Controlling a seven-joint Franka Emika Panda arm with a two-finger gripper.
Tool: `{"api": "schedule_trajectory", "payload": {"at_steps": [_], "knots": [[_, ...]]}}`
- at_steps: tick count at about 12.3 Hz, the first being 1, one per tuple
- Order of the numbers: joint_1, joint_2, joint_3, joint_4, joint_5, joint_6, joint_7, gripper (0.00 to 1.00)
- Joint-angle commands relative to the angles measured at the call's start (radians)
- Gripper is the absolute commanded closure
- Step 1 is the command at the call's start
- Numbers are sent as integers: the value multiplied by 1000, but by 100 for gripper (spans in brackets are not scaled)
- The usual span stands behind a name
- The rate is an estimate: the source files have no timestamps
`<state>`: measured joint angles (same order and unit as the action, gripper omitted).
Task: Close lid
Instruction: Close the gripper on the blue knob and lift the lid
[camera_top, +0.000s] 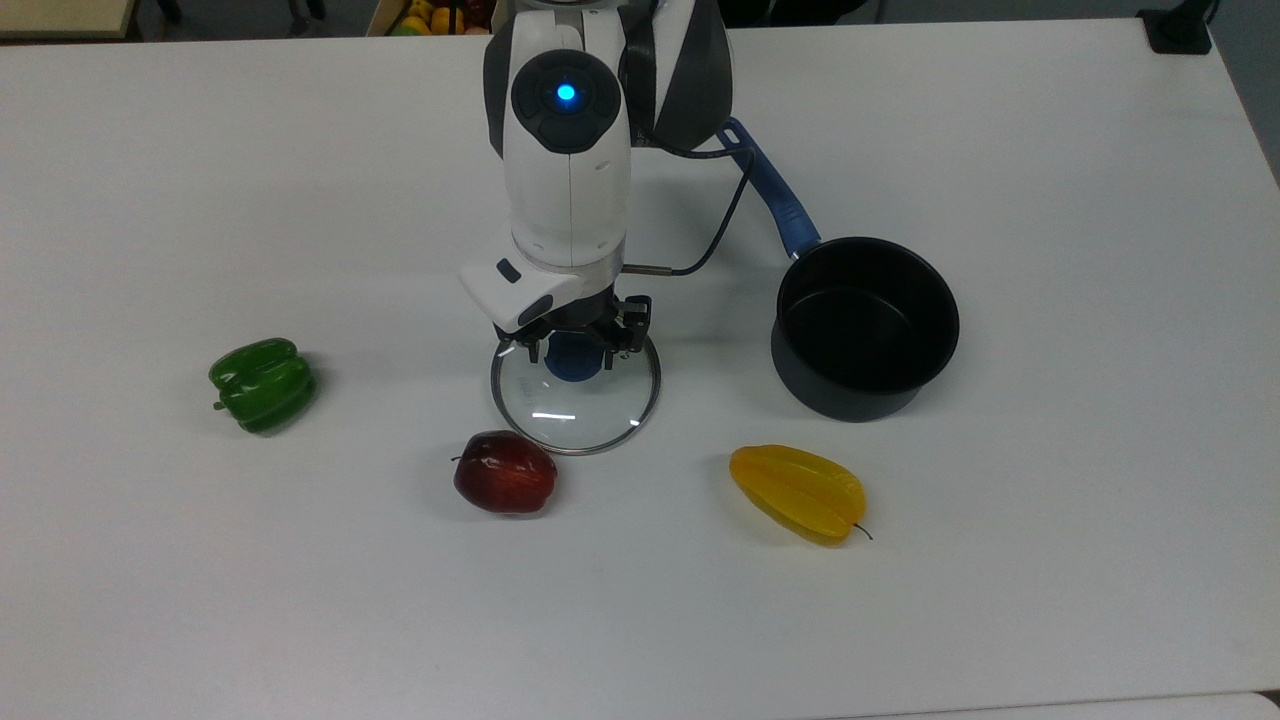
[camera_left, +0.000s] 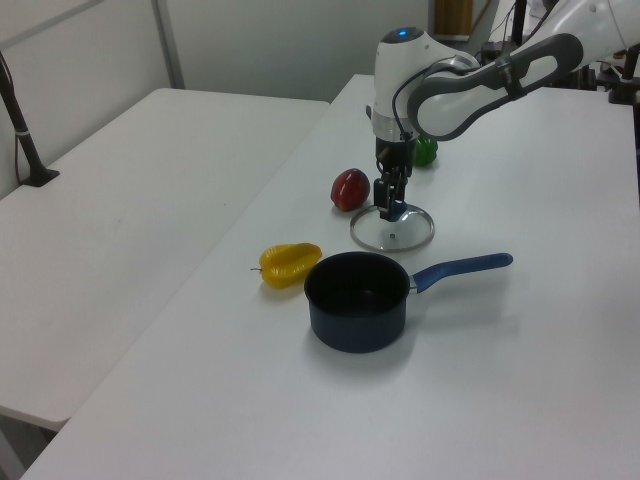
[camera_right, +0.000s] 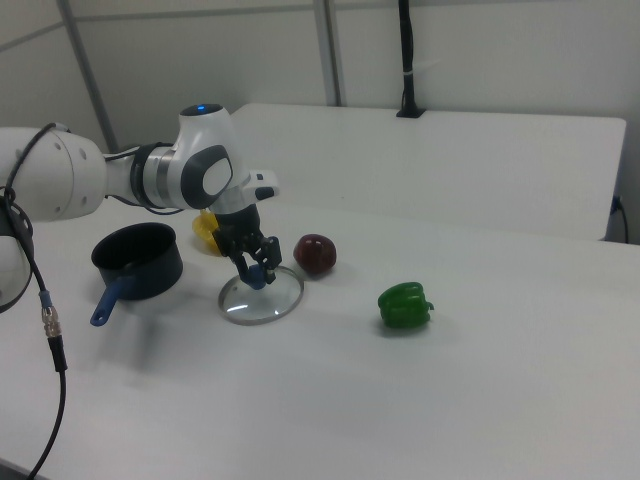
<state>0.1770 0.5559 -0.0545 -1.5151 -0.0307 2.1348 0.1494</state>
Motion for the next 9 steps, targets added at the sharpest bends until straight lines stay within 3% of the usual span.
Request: {"api": "schedule_trajectory", "payload": {"at_steps": [1, 3, 6, 9], "knots": [[27, -1, -8, 3, -5, -10, 21, 44], [30, -10, -8, 9, -3, -50, 22, 52], [33, -62, -10, 18, -5, -162, 25, 54], [76, -105, -11, 93, -14, -292, 104, 54]]}}
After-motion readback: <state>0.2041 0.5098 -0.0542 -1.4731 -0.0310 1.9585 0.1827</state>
